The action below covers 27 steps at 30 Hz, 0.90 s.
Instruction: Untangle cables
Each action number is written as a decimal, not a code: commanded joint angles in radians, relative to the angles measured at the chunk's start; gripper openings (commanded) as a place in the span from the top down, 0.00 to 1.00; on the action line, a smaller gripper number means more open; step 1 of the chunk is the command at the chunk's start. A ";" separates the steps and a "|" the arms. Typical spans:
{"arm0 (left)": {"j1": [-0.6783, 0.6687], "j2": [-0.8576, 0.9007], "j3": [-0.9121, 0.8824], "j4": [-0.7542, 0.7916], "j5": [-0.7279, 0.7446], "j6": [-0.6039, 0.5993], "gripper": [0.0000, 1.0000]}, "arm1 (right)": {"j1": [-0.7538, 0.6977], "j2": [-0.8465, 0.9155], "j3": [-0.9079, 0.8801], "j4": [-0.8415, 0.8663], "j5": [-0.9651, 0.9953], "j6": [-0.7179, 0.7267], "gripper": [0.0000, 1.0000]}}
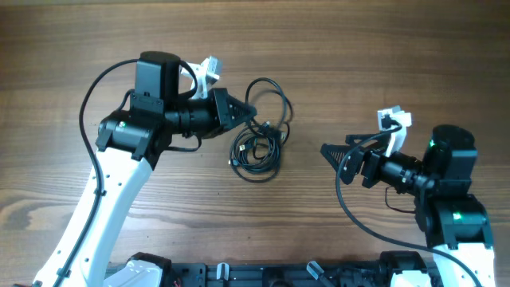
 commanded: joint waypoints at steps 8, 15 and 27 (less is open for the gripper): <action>0.006 -0.021 0.017 0.153 0.196 -0.221 0.96 | 0.192 0.142 0.017 0.136 0.133 -0.095 0.00; 0.006 -0.020 0.017 0.153 0.208 -0.227 0.96 | 0.382 0.380 0.017 0.454 0.417 -0.095 0.12; 0.006 -0.020 0.017 0.152 0.207 -0.226 0.96 | 0.382 0.470 0.017 0.630 0.440 -0.043 0.96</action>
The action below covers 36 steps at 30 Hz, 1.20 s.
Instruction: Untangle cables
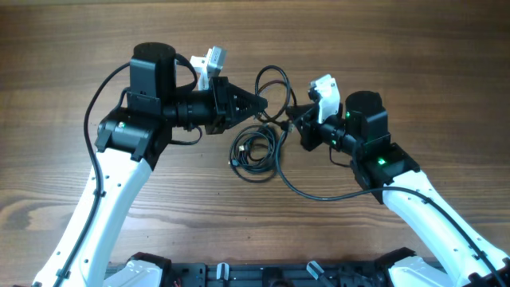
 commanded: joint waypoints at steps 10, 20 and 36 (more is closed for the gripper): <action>0.005 -0.017 0.016 -0.004 -0.019 0.006 0.21 | 0.004 -0.257 0.014 0.167 0.055 0.131 0.96; 0.005 -0.017 0.016 -0.362 -0.492 0.082 0.20 | 0.004 -0.296 0.014 0.328 0.140 0.206 0.96; -0.021 0.055 0.008 -0.428 -0.647 0.082 0.17 | 0.010 -0.320 0.014 0.619 -0.030 0.347 0.96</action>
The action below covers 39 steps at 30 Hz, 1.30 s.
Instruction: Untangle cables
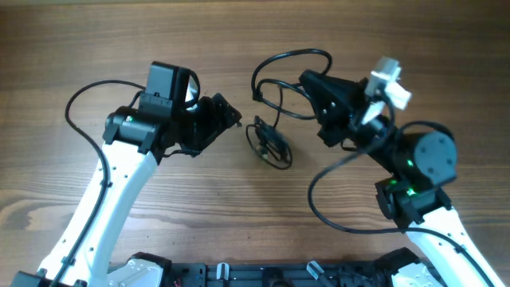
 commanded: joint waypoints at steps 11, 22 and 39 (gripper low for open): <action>-0.003 0.014 0.000 0.008 -0.017 0.021 0.16 | 0.007 0.066 0.018 -0.077 0.000 0.071 0.96; -0.003 0.014 0.000 0.013 -0.016 0.021 0.14 | 0.007 0.026 0.018 -0.290 0.148 0.070 0.96; -0.109 0.014 0.000 0.017 0.078 0.295 0.01 | 0.007 0.104 0.018 -0.407 0.166 1.028 0.96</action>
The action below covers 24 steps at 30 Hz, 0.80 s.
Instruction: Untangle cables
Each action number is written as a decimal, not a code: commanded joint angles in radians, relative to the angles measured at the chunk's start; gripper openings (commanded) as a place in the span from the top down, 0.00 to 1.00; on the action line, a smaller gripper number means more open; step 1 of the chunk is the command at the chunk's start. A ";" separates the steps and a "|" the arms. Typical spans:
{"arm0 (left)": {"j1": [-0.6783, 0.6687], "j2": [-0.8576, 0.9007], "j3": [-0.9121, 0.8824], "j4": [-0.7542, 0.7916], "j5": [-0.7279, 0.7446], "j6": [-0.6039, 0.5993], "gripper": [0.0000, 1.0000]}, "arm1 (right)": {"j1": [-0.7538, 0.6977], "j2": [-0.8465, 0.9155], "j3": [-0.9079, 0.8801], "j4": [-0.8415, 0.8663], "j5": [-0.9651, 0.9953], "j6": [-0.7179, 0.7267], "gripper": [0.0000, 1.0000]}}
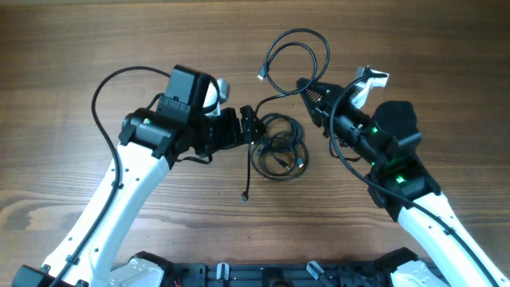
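A black cable bundle (280,150) lies coiled at the table's middle. My left gripper (249,126) is at the coil's left edge and looks shut on a black strand (248,171), whose free end trails toward the front. My right gripper (306,90) sits at the coil's upper right, shut on another black cable. That cable forms a big loop (296,49) toward the far side, with its plug end (261,76) lying free. The fingertips of both grippers are partly hidden by their own bodies.
The brown wooden table (80,48) carries nothing but the cables. Each arm's own black supply cable arcs beside it, the left one (103,88) and the right one (355,163). The arm bases sit along the front edge.
The right gripper has come down and slightly left with its looped cable. The coil that hung lifted now lies flat. The left gripper has moved right to the coil, and a strand trails from it.
The left gripper was at the bundle's upper left while the right stood open far to the right. Then both grippers met at the bundle. Then the right held a loop high with the coil dangling and the left drawn back. Now the loop lies spread apart from the coil.
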 commanded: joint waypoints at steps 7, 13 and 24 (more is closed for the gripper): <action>-0.040 0.005 0.000 0.048 -0.092 0.079 0.03 | 0.003 0.006 0.005 0.034 -0.166 0.137 0.96; -0.040 0.005 0.000 0.072 -0.134 0.135 0.41 | 0.003 0.007 0.005 -0.009 -0.227 0.209 0.96; -0.040 0.005 0.000 0.071 -0.134 0.135 0.90 | 0.003 0.011 0.005 -0.029 -0.215 0.209 0.96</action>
